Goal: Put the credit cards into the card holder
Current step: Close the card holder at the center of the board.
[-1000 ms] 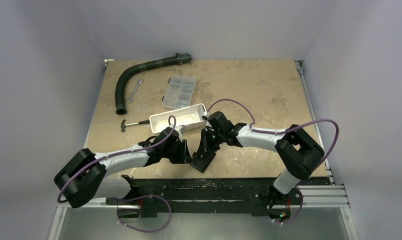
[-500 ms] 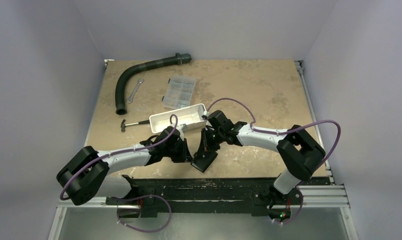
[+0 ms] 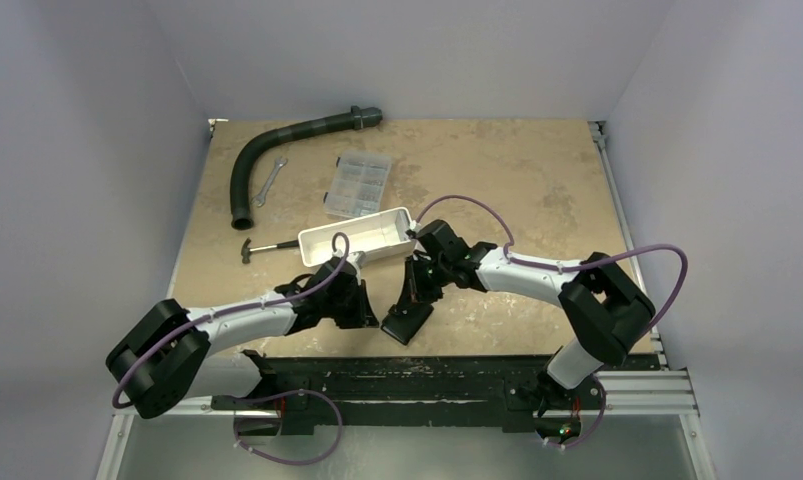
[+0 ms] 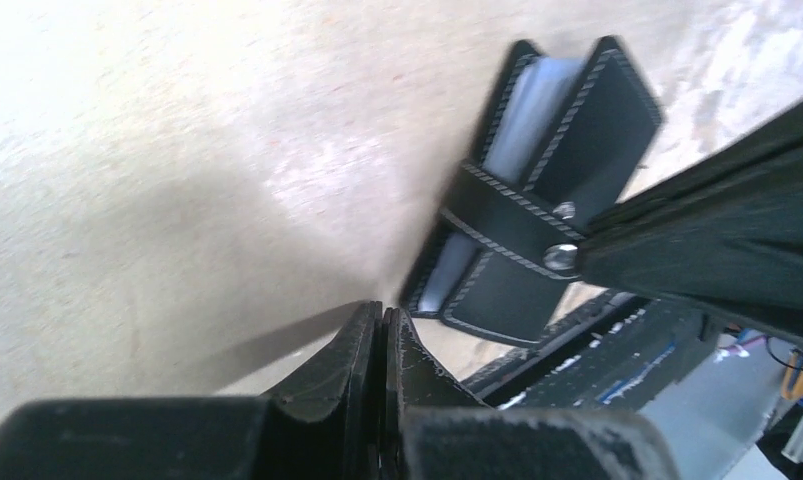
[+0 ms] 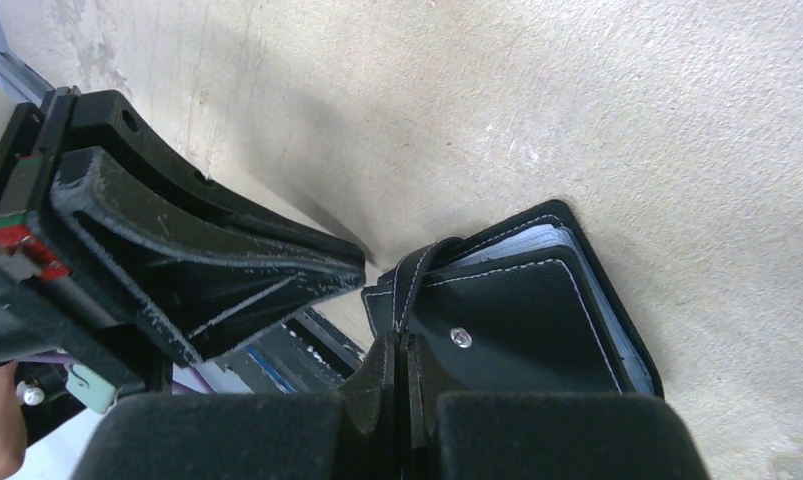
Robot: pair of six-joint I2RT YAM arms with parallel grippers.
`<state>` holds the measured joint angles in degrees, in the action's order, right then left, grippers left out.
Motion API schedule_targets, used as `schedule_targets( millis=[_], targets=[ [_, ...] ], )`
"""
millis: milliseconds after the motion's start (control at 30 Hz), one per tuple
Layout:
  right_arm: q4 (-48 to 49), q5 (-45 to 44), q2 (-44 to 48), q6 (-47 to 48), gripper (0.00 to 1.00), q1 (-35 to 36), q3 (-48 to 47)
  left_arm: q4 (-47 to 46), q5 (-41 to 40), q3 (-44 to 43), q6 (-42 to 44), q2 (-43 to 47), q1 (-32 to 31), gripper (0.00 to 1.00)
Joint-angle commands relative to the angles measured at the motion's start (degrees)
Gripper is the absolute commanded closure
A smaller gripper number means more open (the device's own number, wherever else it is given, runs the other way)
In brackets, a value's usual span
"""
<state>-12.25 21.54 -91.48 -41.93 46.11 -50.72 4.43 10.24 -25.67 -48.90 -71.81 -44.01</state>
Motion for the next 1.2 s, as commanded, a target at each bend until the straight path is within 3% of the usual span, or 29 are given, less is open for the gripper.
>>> schedule_targets(
  millis=[0, 333, 467, 633, 967, 1167],
  targets=[
    [-1.1, -1.7, 1.6, 1.6, 1.0, -0.6, -0.4, 3.6, -2.8, 1.2, 0.3, 0.6, 0.0, 1.0],
    [-1.3, -1.9, 1.2, 2.0, 1.0, -0.8, -0.2, 0.7, 1.9, 1.3, 1.2, 2.7, 0.0, 1.0],
    [-0.9, -1.6, 1.5, 1.8, 1.0, -0.8, 0.0, 1.0, 0.9, 0.5, 0.9, 9.2, 0.1, 0.67],
    [-0.3, -1.2, 1.6, 1.8, 1.0, -0.8, 0.3, -2.3, 2.5, -0.3, 0.6, 9.1, 0.1, 0.53],
    [-0.2, -1.1, 2.4, 1.7, 1.0, -0.9, 0.4, -7.8, 4.2, -2.1, 2.5, -0.3, 0.0, 0.55],
    [-0.2, -1.0, 1.9, 1.7, 1.0, -0.8, 0.3, -11.1, 6.2, -0.9, 1.3, -2.1, 0.0, 0.66]
  ],
)
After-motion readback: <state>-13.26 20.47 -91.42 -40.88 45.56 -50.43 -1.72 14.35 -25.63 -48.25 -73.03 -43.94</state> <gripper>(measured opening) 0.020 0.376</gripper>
